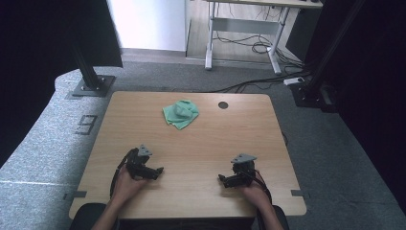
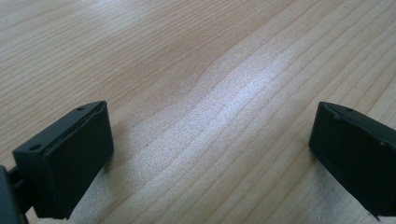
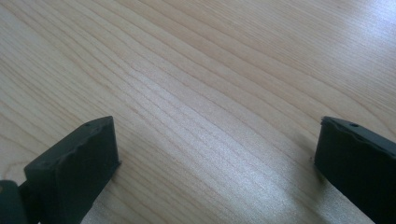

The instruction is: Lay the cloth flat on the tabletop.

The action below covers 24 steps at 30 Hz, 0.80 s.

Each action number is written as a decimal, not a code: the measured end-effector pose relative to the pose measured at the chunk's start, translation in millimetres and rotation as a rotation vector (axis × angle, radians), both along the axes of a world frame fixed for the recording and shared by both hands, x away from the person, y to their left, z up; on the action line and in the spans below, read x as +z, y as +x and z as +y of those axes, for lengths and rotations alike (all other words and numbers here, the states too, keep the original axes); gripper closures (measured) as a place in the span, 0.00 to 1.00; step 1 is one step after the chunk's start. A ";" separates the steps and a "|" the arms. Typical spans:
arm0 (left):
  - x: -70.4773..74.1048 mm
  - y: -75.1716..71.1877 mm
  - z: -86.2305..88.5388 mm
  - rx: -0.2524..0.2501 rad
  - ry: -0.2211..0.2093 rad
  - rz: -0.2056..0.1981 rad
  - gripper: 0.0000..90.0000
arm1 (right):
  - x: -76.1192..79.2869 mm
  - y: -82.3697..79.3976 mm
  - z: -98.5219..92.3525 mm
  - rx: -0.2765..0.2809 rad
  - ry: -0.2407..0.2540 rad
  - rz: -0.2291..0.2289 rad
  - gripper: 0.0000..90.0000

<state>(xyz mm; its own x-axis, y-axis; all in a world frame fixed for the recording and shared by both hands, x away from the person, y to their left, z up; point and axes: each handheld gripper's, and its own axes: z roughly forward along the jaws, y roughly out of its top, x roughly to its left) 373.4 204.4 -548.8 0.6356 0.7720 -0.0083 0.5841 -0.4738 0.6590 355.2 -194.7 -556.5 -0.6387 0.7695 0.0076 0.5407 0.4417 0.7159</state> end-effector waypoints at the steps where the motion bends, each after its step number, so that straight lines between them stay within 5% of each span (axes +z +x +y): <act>1: 0.0 0.0 -0.1 0.000 0.000 0.000 0.00 | 0.0 0.0 0.0 0.000 0.000 0.000 0.00; 24: 2.4 3.7 -2.4 0.000 0.003 0.009 0.03 | 0.0 0.0 0.0 0.000 0.000 0.001 0.00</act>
